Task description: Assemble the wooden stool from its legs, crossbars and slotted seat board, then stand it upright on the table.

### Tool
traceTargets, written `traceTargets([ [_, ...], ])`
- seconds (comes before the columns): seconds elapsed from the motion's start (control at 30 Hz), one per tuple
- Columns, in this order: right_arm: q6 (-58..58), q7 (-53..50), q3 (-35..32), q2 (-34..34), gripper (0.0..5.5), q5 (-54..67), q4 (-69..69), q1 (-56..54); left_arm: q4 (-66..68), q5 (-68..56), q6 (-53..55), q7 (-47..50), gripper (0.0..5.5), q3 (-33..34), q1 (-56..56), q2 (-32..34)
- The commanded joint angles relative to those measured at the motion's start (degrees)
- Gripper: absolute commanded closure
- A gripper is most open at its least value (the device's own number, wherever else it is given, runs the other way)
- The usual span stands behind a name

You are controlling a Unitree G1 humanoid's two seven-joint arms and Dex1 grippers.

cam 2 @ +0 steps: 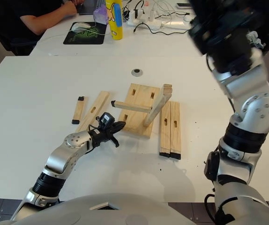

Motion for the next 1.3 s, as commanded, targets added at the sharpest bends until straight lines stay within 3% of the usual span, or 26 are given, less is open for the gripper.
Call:
traceTargets([
  [0.03,3.8,7.8,19.8,-8.9,5.48,-27.4,-3.2,15.5,4.0,1.8,4.3,0.3,5.5,-1.3,2.5,1.4],
  [0.07,2.2,9.5,24.2,-10.1,5.48,-33.7,-1.9,18.2,3.9,1.8,4.4,0.3,5.5,-1.3,2.5,1.5],
  [0.13,-0.5,11.1,25.9,-9.8,5.48,-39.2,0.0,20.1,4.2,1.9,4.3,-0.2,5.5,-1.5,2.0,1.6],
  [0.37,-3.3,7.0,6.9,-2.1,5.48,-22.2,6.9,8.2,4.0,1.9,6.6,0.9,5.5,-1.2,2.3,1.3],
  [0.47,-5.5,2.6,1.6,-2.2,5.48,-24.9,14.8,5.9,2.9,1.6,8.8,2.9,5.5,-0.9,3.1,0.1],
  [0.6,-10.2,3.4,10.7,-10.8,5.48,-49.6,16.5,17.3,-0.5,1.2,8.2,4.9,5.5,-0.5,5.1,-1.2],
  [0.73,-8.3,2.3,12.2,-11.4,5.48,-55.7,10.0,32.0,-3.0,0.4,4.7,5.4,5.5,1.3,6.6,-1.8],
  [0.97,-1.2,-1.0,10.8,-7.4,4.65,-52.9,-7.2,46.1,-7.0,-0.5,2.1,6.3,5.5,4.5,8.8,-2.2],
  [1.17,4.6,-0.7,9.9,-8.7,3.74,-51.8,-10.3,46.4,-9.9,-0.3,3.4,7.8,5.5,4.3,11.5,-2.7],
  [1.3,11.7,-2.2,10.2,-7.7,3.74,-47.5,-13.6,46.2,-10.9,0.0,4.0,8.9,5.5,3.9,12.4,-3.0],
])
